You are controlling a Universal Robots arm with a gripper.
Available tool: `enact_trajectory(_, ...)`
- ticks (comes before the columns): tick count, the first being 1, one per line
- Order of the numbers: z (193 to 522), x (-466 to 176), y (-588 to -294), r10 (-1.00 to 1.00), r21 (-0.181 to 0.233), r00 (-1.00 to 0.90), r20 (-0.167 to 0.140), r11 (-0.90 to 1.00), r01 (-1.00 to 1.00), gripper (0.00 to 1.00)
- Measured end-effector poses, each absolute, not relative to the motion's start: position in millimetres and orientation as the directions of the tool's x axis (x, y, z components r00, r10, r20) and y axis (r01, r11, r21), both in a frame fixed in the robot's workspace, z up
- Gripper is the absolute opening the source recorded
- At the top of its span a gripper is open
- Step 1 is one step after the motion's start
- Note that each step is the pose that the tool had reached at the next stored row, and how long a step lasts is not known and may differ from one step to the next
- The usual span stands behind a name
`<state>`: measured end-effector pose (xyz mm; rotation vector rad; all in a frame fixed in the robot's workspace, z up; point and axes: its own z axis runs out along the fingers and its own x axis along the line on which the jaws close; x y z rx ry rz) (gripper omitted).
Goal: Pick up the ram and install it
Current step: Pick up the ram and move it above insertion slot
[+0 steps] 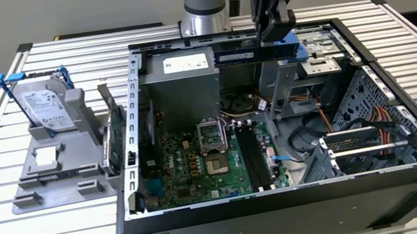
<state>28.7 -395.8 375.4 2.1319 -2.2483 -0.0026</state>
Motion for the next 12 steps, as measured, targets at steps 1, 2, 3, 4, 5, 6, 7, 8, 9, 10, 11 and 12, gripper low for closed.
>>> enact_trajectory(1,375.4,28.7,-395.8,-0.998,0.031,-0.054,0.03,0.055,-0.998,0.0)
enact_trajectory(2,375.4,28.7,-395.8,-0.998,0.031,-0.056,0.03,0.057,-0.998,0.0)
enact_trajectory(3,375.4,28.6,-395.8,-0.998,0.031,-0.061,0.03,0.062,-0.998,0.0)
enact_trajectory(4,375.4,28.5,-395.8,-0.997,0.031,-0.067,0.03,0.068,-0.997,0.0)
enact_trajectory(5,375.4,28.4,-395.8,-0.997,0.031,-0.075,0.03,0.076,-0.997,0.0)
enact_trajectory(6,375.3,28.3,-395.8,-0.996,0.031,-0.085,0.03,0.085,-0.996,0.0)
enact_trajectory(7,375.3,28.3,-395.8,-0.995,0.031,-0.093,0.03,0.094,-0.995,0.0)
enact_trajectory(8,375.3,28.3,-395.8,-0.994,0.031,-0.103,0.03,0.104,-0.994,0.0)
enact_trajectory(9,375.3,28.2,-395.8,-0.993,0.031,-0.113,0.03,0.114,-0.993,0.0)
enact_trajectory(10,375.2,28.2,-395.8,-0.992,0.031,-0.123,0.03,0.123,-0.992,0.0)
enact_trajectory(11,375.2,28.2,-395.8,-0.991,0.031,-0.132,0.03,0.133,-0.991,0.0)
enact_trajectory(12,375.2,28.2,-395.8,-0.99,0.031,-0.14,0.03,0.141,-0.99,0.0)
